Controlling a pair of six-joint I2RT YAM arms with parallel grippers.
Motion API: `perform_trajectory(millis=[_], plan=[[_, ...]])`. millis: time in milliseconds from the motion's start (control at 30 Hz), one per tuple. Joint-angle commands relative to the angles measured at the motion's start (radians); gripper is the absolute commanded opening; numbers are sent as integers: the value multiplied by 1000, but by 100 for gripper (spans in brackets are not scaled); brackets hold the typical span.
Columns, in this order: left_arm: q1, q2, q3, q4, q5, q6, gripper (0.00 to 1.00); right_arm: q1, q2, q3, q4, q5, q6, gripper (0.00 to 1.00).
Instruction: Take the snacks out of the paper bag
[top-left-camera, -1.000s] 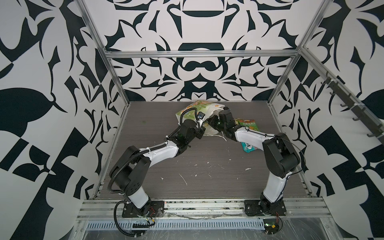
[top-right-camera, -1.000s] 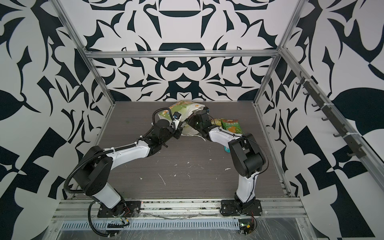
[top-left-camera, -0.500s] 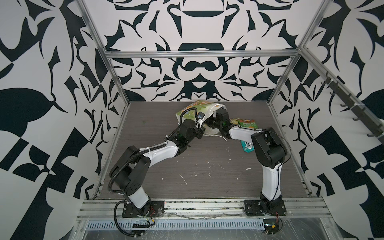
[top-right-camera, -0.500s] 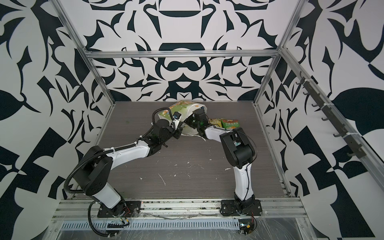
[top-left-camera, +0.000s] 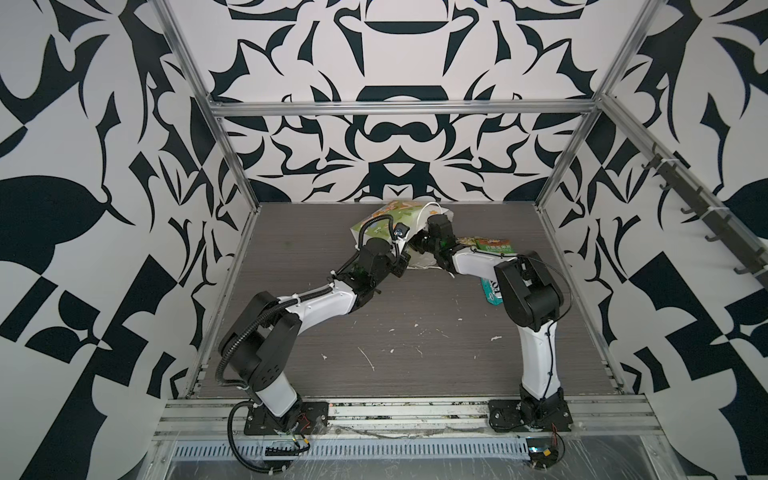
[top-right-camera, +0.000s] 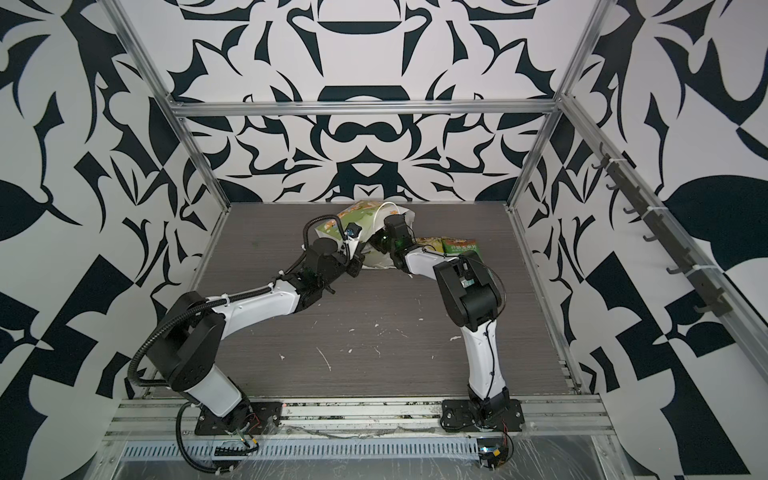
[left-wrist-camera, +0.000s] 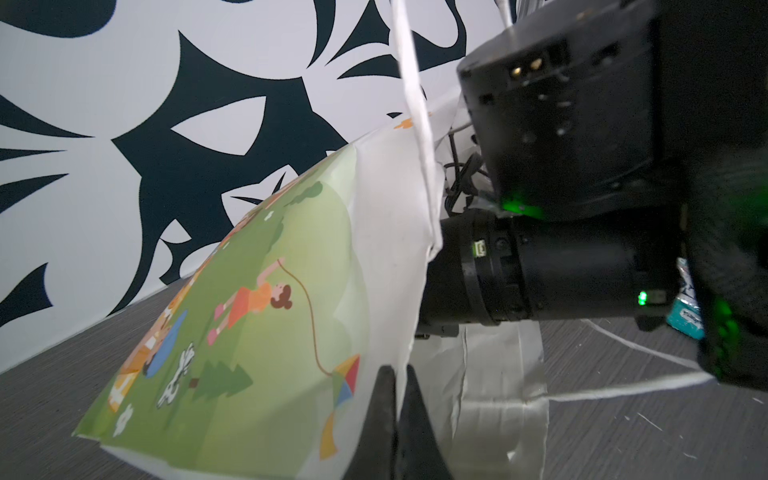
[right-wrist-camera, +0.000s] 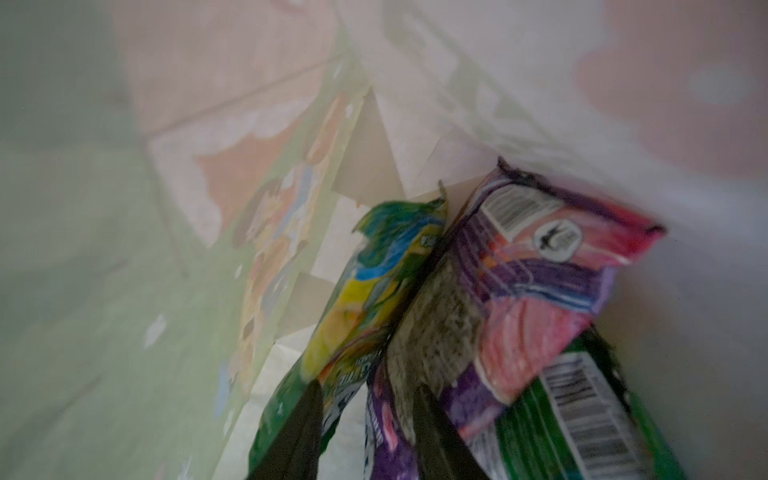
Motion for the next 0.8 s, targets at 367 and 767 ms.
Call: perform_trajectory(millis=[367, 767], plan=[[-2, -26, 2, 11, 25, -10, 0, 0, -104, -1, -253, 190, -49, 41], [-2, -12, 11, 10, 47, -15, 0, -6, -23, 114, -290, 198, -88, 43]])
